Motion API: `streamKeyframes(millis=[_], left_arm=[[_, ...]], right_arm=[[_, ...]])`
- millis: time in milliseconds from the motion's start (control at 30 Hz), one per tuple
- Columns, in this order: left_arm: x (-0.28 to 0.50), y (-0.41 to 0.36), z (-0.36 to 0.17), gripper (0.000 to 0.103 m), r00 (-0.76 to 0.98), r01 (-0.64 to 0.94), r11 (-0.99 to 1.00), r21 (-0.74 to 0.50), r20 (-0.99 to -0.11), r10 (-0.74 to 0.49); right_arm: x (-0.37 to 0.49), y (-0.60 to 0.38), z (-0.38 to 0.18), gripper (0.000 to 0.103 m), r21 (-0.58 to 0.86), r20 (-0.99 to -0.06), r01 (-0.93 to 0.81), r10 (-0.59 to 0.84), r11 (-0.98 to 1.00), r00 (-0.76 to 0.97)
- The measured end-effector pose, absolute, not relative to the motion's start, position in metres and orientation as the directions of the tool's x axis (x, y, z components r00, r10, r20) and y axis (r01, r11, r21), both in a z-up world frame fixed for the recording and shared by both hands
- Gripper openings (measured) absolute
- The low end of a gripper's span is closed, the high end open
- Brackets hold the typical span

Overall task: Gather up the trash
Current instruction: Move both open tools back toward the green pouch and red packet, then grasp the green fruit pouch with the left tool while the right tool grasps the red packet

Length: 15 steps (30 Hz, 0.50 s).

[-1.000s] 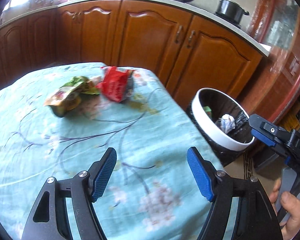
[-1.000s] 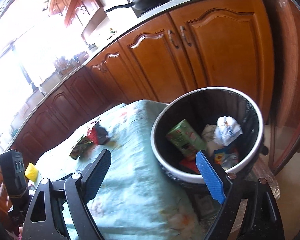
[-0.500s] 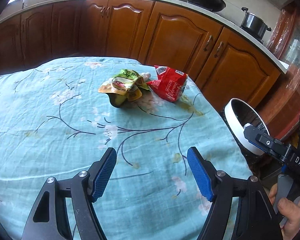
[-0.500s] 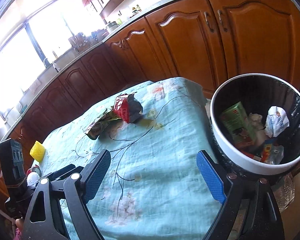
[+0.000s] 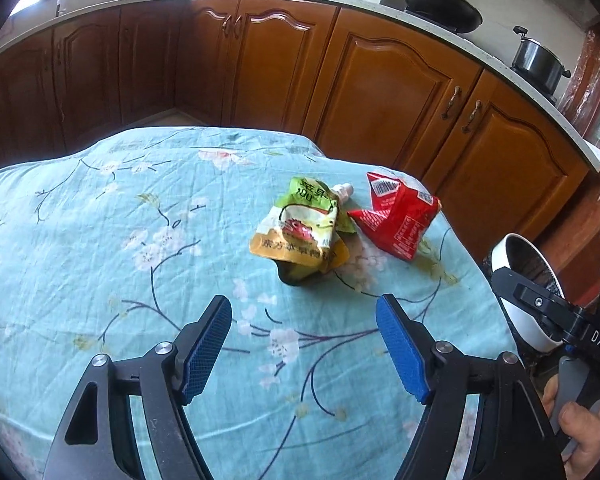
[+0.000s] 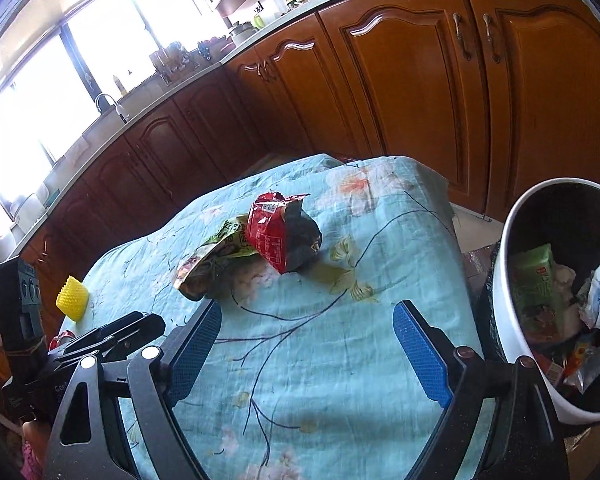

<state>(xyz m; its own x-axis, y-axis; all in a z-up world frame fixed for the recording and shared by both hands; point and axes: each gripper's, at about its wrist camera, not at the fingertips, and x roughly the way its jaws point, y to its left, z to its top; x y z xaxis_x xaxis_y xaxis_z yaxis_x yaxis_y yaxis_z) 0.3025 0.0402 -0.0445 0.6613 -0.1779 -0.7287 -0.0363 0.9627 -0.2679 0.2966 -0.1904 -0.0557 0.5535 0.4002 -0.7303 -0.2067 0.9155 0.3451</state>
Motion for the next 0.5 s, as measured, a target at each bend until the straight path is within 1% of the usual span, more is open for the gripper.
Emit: streamKeyframes(millis=[300, 500], left_arm=[[0.353, 0.037, -0.053, 0.074, 0.643, -0.017, 0.971, -0.239, -0.746, -0.172], [0.382, 0.03, -0.073, 0.076, 0.617, -0.013, 0.978, -0.209, -0.771, -0.157]], right_arm=[[0.347, -0.178, -0.073, 0.089, 0.408, -0.725, -0.198, 0.448, 0.891, 0.523], [0.378, -0.172, -0.083, 0.088, 0.439, -0.725, -0.189, 0.471, 0.878, 0.503]])
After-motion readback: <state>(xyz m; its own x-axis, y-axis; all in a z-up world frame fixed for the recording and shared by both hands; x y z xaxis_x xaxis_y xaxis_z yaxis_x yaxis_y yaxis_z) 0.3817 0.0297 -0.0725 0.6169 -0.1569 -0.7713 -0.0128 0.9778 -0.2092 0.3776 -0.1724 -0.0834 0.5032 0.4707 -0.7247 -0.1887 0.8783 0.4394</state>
